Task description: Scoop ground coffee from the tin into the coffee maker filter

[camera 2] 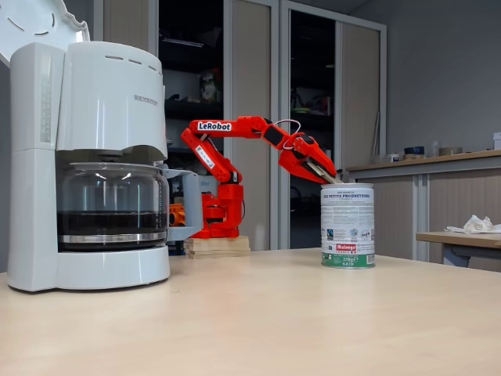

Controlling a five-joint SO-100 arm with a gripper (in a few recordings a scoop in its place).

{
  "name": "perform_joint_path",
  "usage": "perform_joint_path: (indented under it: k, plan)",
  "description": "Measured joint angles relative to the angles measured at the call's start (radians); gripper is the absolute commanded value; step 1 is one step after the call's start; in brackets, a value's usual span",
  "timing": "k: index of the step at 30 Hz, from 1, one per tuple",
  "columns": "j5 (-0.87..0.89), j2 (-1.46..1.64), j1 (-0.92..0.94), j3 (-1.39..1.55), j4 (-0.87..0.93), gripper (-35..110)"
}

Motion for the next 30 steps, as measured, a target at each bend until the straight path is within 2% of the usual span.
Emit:
perform_joint_path:
  k: [5,14,30]
  plan:
    - [0.049,-0.046,0.002,-0.012,-0.018,4]
    - [0.092,-0.084,-0.003,-0.018,-0.015,21]
    - [0.092,-0.123,-0.003,-0.135,0.107,22]
